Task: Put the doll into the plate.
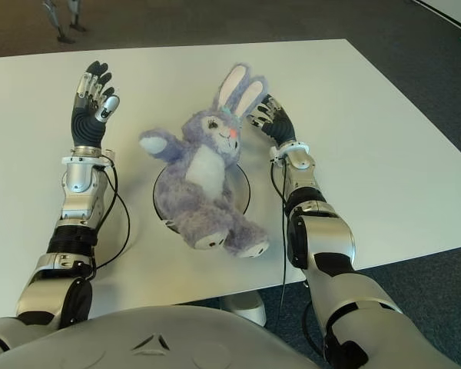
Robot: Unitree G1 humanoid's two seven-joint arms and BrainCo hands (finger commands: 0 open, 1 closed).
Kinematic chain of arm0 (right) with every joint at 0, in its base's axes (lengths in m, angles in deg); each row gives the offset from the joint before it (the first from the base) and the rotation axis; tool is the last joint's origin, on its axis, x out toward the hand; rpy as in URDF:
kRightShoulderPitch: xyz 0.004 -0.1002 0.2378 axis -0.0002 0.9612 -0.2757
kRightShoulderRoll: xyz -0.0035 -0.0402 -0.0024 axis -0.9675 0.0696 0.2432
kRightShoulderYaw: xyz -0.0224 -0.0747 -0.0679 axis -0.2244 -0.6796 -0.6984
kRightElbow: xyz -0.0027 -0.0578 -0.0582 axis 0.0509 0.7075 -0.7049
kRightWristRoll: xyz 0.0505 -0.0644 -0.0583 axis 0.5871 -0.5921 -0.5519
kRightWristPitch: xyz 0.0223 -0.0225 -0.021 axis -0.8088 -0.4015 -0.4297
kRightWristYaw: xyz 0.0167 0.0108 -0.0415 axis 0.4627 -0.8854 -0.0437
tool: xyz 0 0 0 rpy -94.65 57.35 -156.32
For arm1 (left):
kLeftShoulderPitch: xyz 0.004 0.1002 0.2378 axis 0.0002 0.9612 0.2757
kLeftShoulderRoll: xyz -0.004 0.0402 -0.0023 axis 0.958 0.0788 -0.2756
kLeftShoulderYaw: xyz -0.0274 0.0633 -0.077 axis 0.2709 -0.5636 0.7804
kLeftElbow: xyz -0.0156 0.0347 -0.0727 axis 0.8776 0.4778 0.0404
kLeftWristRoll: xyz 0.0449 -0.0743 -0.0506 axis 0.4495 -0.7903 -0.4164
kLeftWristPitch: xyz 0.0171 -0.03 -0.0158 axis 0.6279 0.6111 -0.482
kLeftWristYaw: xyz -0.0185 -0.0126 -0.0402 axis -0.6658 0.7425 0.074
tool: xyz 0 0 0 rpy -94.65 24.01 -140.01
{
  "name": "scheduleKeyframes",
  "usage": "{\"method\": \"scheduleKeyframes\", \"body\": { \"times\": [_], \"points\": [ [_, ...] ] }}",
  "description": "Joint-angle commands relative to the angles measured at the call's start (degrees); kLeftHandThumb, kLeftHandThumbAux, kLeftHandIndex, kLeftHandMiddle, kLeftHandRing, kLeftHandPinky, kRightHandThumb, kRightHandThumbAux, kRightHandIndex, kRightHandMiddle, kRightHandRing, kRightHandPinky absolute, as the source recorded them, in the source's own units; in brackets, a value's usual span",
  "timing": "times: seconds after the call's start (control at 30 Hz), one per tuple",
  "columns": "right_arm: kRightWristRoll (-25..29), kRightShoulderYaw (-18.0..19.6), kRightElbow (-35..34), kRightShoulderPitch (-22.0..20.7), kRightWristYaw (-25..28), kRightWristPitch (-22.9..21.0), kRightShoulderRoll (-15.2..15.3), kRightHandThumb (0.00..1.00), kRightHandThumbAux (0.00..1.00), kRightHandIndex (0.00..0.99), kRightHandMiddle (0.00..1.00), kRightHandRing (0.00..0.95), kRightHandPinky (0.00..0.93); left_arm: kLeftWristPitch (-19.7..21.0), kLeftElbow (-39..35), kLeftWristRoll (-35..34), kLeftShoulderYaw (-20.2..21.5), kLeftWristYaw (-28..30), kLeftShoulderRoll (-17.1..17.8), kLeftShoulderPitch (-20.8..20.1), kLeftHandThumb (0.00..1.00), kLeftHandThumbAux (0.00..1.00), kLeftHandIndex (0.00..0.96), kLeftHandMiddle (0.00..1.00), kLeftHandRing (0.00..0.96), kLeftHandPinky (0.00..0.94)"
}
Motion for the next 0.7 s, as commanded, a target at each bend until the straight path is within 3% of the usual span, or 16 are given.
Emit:
{"method": "scheduleKeyframes", "body": {
  "times": [0.03,0.7],
  "points": [
    [-0.50,0.03,4.81,7.08,0.40,-4.86,-2.48,0.344,0.813,0.041,0.071,0.079,0.098,1.71,3.97,-1.35,0.80,1.29,0.80,-1.63,0.000,0.492,0.030,0.103,0.075,0.037],
    [-0.37,0.81,4.83,6.41,1.15,-4.99,-2.97,0.341,0.826,0.048,0.070,0.073,0.087,1.12,18.52,-2.81,3.32,0.83,1.55,-7.92,0.000,0.506,0.030,0.112,0.081,0.040]
  ]
}}
